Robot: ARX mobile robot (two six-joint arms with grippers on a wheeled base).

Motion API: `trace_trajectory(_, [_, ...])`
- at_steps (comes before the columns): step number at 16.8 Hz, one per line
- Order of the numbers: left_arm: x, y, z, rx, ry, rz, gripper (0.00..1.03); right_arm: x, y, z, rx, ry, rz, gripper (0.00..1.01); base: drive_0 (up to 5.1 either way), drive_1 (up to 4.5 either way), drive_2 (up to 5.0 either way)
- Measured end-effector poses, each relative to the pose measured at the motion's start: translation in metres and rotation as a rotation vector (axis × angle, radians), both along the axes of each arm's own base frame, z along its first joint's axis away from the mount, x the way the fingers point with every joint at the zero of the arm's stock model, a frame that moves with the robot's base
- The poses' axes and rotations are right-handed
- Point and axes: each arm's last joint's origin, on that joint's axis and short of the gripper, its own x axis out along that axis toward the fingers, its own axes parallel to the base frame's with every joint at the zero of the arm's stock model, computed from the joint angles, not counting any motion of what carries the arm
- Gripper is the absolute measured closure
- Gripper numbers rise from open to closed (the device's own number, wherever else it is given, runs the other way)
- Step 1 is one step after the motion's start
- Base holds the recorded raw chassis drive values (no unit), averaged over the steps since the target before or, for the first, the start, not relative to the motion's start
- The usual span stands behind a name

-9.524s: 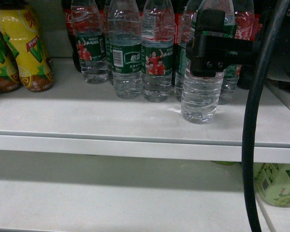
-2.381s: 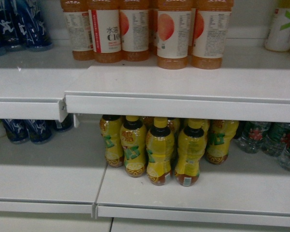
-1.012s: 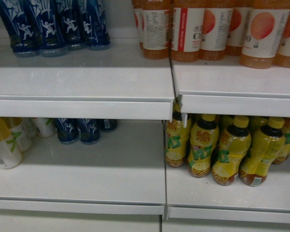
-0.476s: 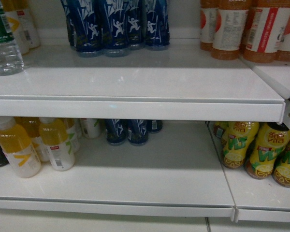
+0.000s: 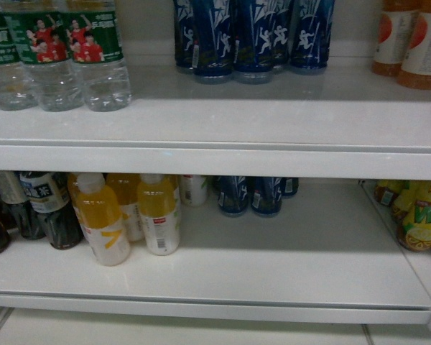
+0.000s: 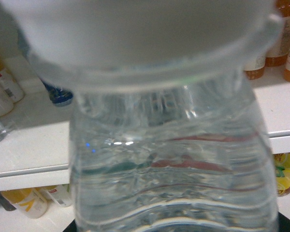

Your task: Move water from second to third shelf

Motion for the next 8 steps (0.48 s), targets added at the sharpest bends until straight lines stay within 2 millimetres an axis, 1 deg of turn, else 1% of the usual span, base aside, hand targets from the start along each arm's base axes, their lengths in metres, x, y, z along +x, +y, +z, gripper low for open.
trace_trajectory(8, [0.0000, 0.0000, 0.0000, 0.000, 0.000, 0.000, 0.05, -0.0002, 0.0000, -0.0001, 0.000, 0.000, -0.001, 0.57, -4.5, 2.22, 2.2])
